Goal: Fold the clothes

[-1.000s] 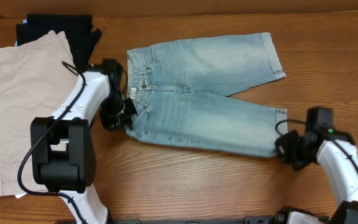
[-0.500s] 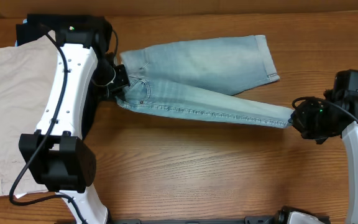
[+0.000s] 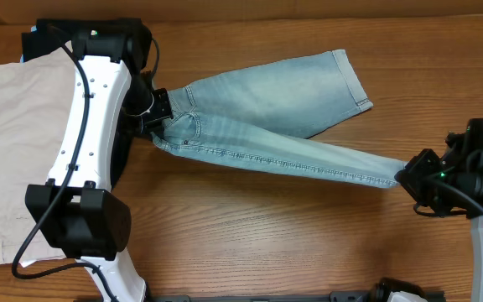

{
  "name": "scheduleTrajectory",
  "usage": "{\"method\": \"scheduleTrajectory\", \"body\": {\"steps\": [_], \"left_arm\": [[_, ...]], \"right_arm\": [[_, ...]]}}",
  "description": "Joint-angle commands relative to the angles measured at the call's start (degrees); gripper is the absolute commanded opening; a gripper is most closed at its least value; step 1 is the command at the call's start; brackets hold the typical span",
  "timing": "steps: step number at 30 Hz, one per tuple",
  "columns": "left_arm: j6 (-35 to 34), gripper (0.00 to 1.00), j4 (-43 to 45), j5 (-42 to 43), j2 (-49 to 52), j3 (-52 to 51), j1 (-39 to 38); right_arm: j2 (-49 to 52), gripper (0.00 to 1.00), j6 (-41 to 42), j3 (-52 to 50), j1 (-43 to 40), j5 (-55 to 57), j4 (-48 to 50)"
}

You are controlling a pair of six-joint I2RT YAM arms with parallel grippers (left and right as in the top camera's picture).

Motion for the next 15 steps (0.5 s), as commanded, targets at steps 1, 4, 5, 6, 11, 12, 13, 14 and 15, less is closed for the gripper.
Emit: {"method": "scheduleTrajectory", "body": {"steps": [1,4,5,6,11,12,13,14,15], "left_arm": [[-0.5,0.04,0.3,-10.4,-1.1,1.4,1.0],[-5.6,0.04,0.3,-14.5,-1.1,0.4,1.0],[-7.3,0.04,0.6,-15.8,-1.1,-0.1,1.0],[-8.9,0.04,1.2,-16.8,-1.1,-0.8,1.0],[-13.3,0.04,7.9,-17.1,-1.1,-4.4,1.0],[-14.2,0.04,9.6,-17.1,-1.1,-5.4,1.0],[-15.0,0.04,10.9,-17.1,-1.1,-6.1,1.0],[-16.1,0.04,12.3,-17.1,-1.1,-7.0,1.0],[-17.0,0.04,13.6,-17.2,-1.1,-7.8,1.0]], "right_arm": [[0.4,0.04,-1.0,1.9,-1.4,6.8,3.5],[3.5,0.04,-1.0,1.9,-1.4,6.8,8.2],[5.1,0.04,-1.1,1.9,-1.4,6.8,10.3],[6.8,0.04,-1.6,1.9,-1.4,6.7,12.3],[16.4,0.04,-2.3,1.9,0.4,6.3,22.2],[18.1,0.04,-2.3,1.9,0.9,6.3,23.9],[20.3,0.04,-2.3,1.9,1.5,6.3,26.0],[22.4,0.04,-2.3,1.9,2.1,6.1,28.0],[24.3,0.04,-2.3,1.9,2.7,5.8,30.0]]}}
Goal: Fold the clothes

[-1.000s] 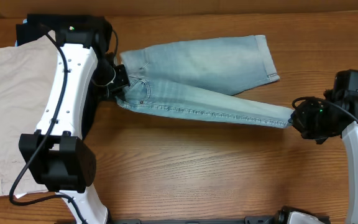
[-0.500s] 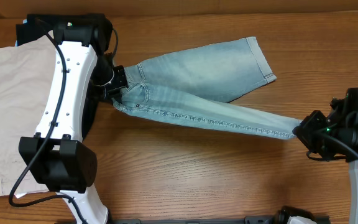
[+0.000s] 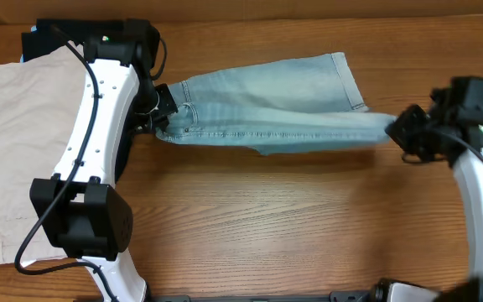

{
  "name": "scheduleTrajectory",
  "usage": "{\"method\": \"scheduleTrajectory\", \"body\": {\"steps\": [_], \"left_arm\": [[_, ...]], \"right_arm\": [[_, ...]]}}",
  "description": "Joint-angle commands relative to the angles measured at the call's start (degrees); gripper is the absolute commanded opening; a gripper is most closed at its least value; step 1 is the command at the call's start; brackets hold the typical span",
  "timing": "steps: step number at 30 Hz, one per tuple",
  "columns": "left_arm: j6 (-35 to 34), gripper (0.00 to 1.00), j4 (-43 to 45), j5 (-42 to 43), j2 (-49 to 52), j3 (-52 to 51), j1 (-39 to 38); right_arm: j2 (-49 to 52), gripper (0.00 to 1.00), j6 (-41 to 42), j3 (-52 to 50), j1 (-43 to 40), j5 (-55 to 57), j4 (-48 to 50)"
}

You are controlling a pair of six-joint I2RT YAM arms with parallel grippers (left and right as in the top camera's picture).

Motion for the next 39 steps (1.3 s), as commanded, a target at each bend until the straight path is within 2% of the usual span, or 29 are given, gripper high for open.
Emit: {"method": "scheduleTrajectory", "body": {"steps": [1,11,19,20,21,22,23,25,28,30,39], "left_arm": [[-6.1,0.04,3.4,-11.6,-1.1,-2.7,1.9],[-9.3,0.04,18.8,-11.5,-0.9,-7.2,1.9],[-9.3,0.04,28.7,-11.5,-0.8,-11.0,1.9],[-9.2,0.11,30.7,-11.5,-0.8,-11.6,1.9],[-9.2,0.24,32.6,-11.5,-0.8,-12.2,1.9],[-9.2,0.5,34.8,-11.5,-0.8,-12.7,1.9],[-9.2,0.8,36.9,-11.5,-0.8,-13.1,1.9],[-8.4,1.0,41.8,-11.6,-0.8,-13.3,1.9],[-3.5,1.0,48.9,-9.9,-0.9,-12.7,2.3],[-2.5,1.0,49.8,-7.8,-0.9,-11.2,2.7],[4.2,1.0,40.6,-2.0,-0.9,-5.8,3.9]], "right_arm": [[5.7,0.04,-0.8,1.9,0.4,7.3,5.6],[17.1,0.04,-0.8,1.9,6.8,7.2,26.7],[19.5,0.05,-0.6,1.9,9.2,8.2,38.4],[19.5,0.19,-0.6,1.9,9.7,8.7,41.3],[19.6,0.4,-0.6,1.9,9.9,9.0,43.2],[19.6,0.89,-0.6,1.9,10.3,9.3,45.9],[19.8,1.0,-0.6,1.9,10.7,9.6,48.9],[20.1,1.0,-0.6,1.9,11.3,10.1,54.0],[20.1,1.0,-0.5,1.9,11.8,10.2,58.7],[20.1,1.0,-0.1,1.9,11.8,10.2,59.5],[20.1,1.0,0.0,1.9,11.8,8.5,48.7]]}}
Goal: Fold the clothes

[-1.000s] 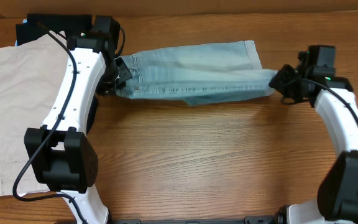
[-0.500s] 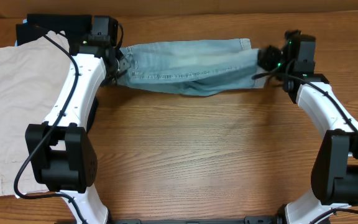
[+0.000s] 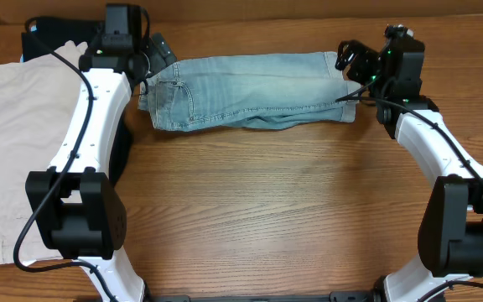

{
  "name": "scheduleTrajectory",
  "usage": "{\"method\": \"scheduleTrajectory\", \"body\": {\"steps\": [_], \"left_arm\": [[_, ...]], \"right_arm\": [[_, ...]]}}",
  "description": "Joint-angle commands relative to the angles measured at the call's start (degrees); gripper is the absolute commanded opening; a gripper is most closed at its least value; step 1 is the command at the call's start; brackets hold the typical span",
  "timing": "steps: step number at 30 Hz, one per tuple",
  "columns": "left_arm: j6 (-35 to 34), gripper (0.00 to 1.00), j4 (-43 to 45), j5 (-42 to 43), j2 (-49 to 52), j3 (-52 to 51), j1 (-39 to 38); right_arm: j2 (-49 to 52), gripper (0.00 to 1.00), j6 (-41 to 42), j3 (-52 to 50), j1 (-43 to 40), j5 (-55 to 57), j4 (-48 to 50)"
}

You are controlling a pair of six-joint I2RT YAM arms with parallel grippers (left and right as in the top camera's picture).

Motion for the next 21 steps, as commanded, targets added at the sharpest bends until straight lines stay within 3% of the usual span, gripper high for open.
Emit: {"method": "scheduleTrajectory", "body": {"steps": [1,14,21], "left_arm": [[4.9,1.0,-4.0,2.7,-0.9,1.9,0.3],[5.0,1.0,-10.5,1.1,-0.8,1.0,0.2],[5.2,1.0,-10.6,0.7,-0.8,-0.7,0.2]], "right_arm": [[0.2,1.0,0.3,1.3,0.2,-0.5,-2.8],[2.6,1.0,-1.7,1.2,0.3,1.2,-17.9],[7.1,0.82,-1.8,1.2,1.1,1.2,-21.1]]}}
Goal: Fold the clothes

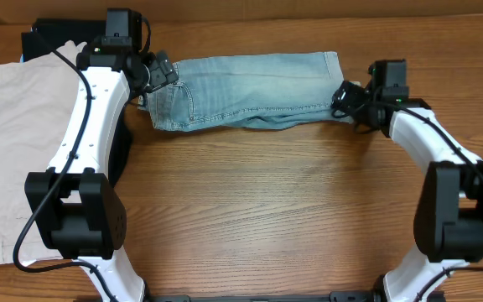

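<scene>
The light-blue jeans (250, 88) lie flat across the far part of the table, folded lengthwise with one leg on the other. The waist is at the left and the hems at the right. My left gripper (159, 75) is at the waistband's upper left corner and appears shut on the denim. My right gripper (344, 102) sits low at the hem end, by the lower right corner. Its fingers look spread, with no cloth lifted between them.
A beige garment (19, 143) is spread at the left edge over dark cloth (44, 38) and some pale blue cloth. Bare wooden tabletop (267, 201) lies in front of the jeans. The left arm's white links (90, 134) run along the left side.
My right gripper has moved from the upper right hem corner down to the lower right corner and appears to have let the hem go. The jeans and my left gripper have shifted slightly right.
At first the jeans lay with legs apart, my left gripper on the waistband and my right on the near leg's hem. Then that leg was stretched up against the far leg. Then it lay on the far leg, and now the folded jeans rest flat.
</scene>
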{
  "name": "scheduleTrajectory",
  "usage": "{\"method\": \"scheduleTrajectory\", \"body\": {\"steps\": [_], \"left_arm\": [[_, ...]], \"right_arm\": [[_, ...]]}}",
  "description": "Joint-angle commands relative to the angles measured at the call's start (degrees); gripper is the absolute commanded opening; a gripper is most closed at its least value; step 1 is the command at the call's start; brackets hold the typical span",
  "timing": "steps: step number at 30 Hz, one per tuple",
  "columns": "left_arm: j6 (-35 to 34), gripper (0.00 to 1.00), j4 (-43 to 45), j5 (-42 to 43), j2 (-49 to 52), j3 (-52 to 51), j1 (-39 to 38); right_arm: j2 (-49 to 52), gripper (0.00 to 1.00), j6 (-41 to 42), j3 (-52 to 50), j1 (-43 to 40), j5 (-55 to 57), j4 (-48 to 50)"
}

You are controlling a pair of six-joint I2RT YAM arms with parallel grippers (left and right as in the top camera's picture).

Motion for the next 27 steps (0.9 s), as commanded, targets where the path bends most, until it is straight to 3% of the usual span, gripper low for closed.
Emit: {"method": "scheduleTrajectory", "body": {"steps": [1,12,16,20,24,27], "left_arm": [[1.1,1.0,-0.2,-1.1,-0.8,-1.4,0.2],[1.1,1.0,-0.2,-1.1,-0.8,-1.9,0.2],[1.1,1.0,-0.1,-1.1,-0.8,-1.9,0.2],[1.1,1.0,-0.2,-1.1,-0.8,-1.9,0.2],[1.1,1.0,-0.2,-1.1,-0.8,-1.9,0.2],[1.1,1.0,-0.2,-1.1,-0.8,-1.9,0.2]], "right_arm": [[2.3,0.8,-0.2,1.1,0.9,0.7,-0.1],[6.8,0.63,-0.2,1.1,1.8,0.7,4.6],[8.1,0.42,-0.6,1.1,2.4,0.8,8.5],[9.3,0.32,-0.6,1.1,2.5,2.2,10.3],[9.4,0.04,-0.6,1.2,2.4,4.8,9.0],[8.2,0.04,-0.1,1.2,2.1,4.6,6.5]]}}
